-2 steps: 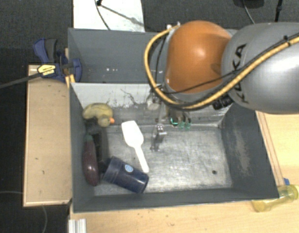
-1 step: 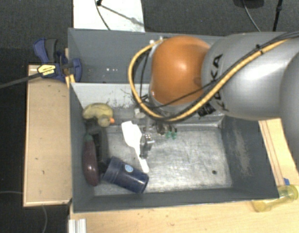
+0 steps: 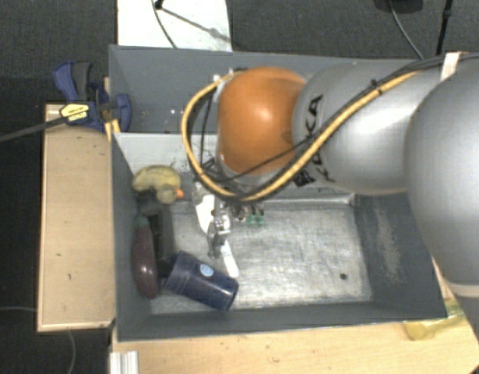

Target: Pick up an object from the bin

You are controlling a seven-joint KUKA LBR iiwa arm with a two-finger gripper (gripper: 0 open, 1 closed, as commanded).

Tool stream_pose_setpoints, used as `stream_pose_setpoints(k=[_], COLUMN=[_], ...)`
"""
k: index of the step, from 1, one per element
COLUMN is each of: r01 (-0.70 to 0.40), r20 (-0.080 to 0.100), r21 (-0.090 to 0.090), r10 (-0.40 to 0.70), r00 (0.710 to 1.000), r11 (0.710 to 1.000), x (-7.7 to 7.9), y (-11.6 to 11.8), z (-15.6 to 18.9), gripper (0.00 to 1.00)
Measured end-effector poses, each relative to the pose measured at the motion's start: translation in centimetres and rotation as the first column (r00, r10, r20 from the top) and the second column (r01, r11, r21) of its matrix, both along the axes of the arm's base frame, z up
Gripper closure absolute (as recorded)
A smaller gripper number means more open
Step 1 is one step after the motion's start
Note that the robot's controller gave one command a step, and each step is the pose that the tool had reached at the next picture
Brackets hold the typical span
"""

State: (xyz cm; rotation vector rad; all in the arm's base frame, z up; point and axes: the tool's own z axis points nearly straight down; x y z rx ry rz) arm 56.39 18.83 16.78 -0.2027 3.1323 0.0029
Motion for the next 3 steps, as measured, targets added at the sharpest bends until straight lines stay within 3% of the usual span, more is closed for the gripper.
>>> stream_pose_setpoints(k=[1,2,3], r01=[-0.184,-0.254,-0.294], r20=[0.000,0.005,-0.007], r21=[-0.001,-0.001,-0.001], r10=[0.184,0.254,0.294], r00=[0.983,0.967,0.956], r11=[0.983,0.967,0.956], x=[-3.8,-4.8,-5.2], y=[0.7,1.1,2.3], z=[-1.0,-1.9,-4.9], gripper=[0.00,0.00,0.00])
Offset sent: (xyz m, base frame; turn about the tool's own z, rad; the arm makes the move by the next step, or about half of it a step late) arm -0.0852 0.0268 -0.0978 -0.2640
